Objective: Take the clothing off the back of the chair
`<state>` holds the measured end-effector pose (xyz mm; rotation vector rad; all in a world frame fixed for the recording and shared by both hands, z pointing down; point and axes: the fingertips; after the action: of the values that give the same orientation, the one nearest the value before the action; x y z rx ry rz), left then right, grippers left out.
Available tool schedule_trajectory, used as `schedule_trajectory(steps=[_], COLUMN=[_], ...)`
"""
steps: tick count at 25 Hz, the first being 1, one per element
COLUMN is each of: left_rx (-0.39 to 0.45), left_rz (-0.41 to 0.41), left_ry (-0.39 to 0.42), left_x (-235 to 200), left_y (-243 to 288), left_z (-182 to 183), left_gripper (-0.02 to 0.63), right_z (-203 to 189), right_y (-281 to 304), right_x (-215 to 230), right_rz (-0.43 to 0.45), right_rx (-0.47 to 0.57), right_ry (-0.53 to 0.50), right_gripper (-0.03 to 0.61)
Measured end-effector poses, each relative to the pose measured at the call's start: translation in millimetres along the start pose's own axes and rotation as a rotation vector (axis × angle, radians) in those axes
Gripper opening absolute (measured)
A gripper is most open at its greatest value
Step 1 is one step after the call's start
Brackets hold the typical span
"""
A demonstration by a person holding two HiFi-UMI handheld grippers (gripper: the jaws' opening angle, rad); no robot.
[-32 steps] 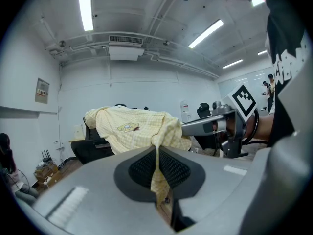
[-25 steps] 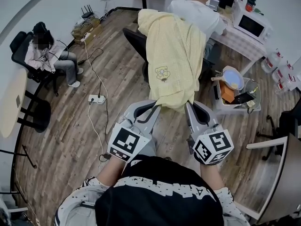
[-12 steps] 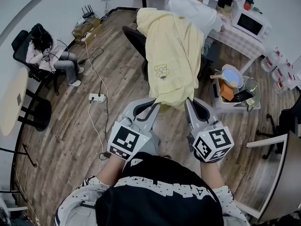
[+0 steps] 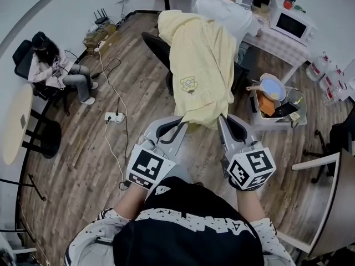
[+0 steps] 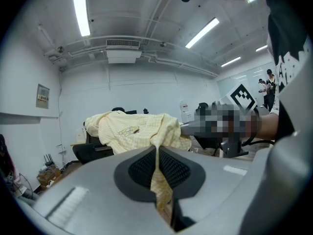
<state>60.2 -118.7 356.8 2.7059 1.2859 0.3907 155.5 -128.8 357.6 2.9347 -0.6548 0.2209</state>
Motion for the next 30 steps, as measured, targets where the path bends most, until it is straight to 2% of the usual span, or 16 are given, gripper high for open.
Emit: schedule_trajectory(steps=[19,30], left_rx=[-0.004,0.011], left_rz=[-0.051,-0.113], left_ry=[-0.021,-0.030], left_x=[7.8,10.3], left_y=[-9.4,-22.7], left_z=[-8.4,-6.9], left_gripper=[0.012,0.012], right_z=[-11.9,-11.1], right_y=[-5.3,-14.8], right_x=[-14.2,-27.0], right_rz=[-0.005,-0.069], right_rx=[-0.024,-0.028], right_ry=[0.012,0.020], right_gripper=[0.031,0.031])
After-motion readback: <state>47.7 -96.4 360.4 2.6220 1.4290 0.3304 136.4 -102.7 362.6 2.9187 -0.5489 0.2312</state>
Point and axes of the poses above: the fingertips, and each gripper's own axes: y forward along the fingers, x to its right, z out of its top, and after that the axes turned 7 degrees about -z, right-handed
